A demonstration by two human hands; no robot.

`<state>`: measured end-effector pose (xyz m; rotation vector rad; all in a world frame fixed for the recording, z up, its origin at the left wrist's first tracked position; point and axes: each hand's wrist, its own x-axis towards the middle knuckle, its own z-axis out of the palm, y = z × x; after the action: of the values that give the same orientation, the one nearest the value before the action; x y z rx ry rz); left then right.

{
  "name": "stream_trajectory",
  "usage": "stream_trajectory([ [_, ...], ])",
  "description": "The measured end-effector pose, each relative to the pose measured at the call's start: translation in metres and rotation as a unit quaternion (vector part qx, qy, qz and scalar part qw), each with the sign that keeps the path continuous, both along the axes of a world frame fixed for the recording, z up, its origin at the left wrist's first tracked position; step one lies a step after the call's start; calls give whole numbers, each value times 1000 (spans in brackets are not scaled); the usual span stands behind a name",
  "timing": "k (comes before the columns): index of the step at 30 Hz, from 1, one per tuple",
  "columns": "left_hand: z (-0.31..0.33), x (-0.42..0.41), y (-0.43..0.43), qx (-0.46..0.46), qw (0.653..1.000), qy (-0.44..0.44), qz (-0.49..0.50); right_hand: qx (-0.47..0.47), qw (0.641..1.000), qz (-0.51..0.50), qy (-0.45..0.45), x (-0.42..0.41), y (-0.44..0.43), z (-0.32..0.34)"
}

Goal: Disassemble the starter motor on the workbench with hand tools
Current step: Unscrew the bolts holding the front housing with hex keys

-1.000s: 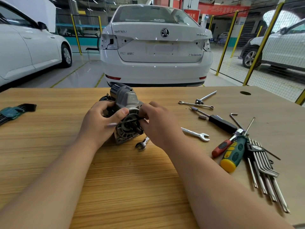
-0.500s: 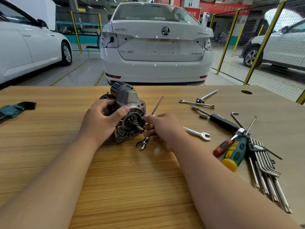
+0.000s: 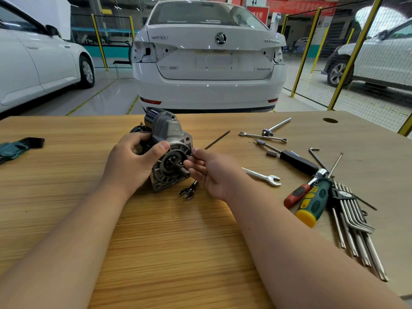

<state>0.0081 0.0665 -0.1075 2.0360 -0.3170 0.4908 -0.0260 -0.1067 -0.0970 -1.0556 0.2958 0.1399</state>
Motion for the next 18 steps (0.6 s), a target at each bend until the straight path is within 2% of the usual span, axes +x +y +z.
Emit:
stream_trajectory([
  [5,1,-1,-1,5,1000,1,5,-19,1000,-17,3,-1,2,-1],
  [10,1,-2,-2,1,1000,1,6,1,1000,-14,3,-5,4,-1],
  [18,1,-3,-1,-4,1000,2,1,-65,997,7,-38,-6,0,-2],
])
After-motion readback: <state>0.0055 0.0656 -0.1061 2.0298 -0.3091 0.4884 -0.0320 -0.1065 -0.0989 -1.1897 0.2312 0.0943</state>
